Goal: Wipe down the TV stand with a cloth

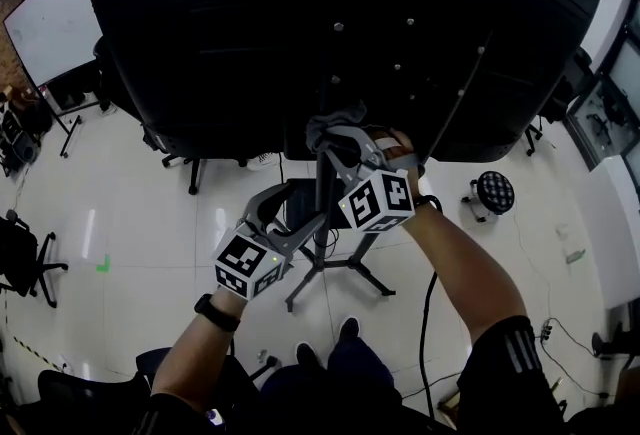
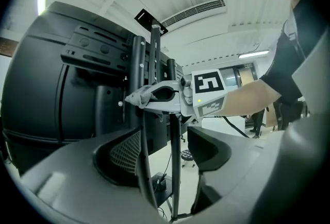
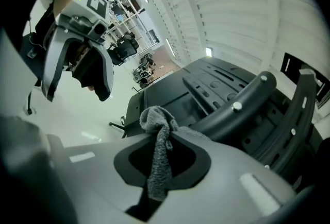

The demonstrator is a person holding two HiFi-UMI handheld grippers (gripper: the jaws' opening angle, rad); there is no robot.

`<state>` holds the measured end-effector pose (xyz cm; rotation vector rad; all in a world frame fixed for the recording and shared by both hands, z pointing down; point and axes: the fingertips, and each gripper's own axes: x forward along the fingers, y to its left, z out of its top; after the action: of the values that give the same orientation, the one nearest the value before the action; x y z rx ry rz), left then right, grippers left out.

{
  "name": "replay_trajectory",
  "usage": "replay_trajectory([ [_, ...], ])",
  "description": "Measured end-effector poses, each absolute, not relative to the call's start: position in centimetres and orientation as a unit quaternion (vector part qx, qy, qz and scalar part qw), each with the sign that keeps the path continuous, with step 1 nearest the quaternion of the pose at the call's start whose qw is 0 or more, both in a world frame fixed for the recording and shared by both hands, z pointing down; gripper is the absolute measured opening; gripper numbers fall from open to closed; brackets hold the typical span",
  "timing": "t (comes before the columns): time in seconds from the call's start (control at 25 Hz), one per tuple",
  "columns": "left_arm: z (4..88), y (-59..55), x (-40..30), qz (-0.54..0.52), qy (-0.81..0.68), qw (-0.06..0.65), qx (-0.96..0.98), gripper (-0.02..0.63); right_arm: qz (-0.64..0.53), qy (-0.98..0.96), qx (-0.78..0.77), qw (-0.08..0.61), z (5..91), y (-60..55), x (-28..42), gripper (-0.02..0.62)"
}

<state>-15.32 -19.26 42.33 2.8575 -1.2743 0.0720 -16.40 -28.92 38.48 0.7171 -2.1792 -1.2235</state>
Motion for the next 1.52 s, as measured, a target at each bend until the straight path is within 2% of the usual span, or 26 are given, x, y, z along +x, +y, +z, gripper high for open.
replay_trajectory([
  [0.4, 49.3, -21.5, -16.1, 0.021, -0.427, 0.063, 0.902, 0.305, -0.437, -0.824, 0.234, 0.275, 46.9, -28.6, -16.5, 0.02],
  [1.04, 64.7, -24.5, -15.1, 0.085, -0.414, 0.115, 0.899, 0.313, -0.353, -0.858, 0.208, 0.31, 63.4, -29.0, -15.8, 0.02],
  [1.52, 75.0, -24.7, -14.8, 0.093, -0.405, 0.198, 0.888, 0.316, -0.3, -0.866, 0.195, 0.349, 74.0, -28.7, -15.8, 0.02],
])
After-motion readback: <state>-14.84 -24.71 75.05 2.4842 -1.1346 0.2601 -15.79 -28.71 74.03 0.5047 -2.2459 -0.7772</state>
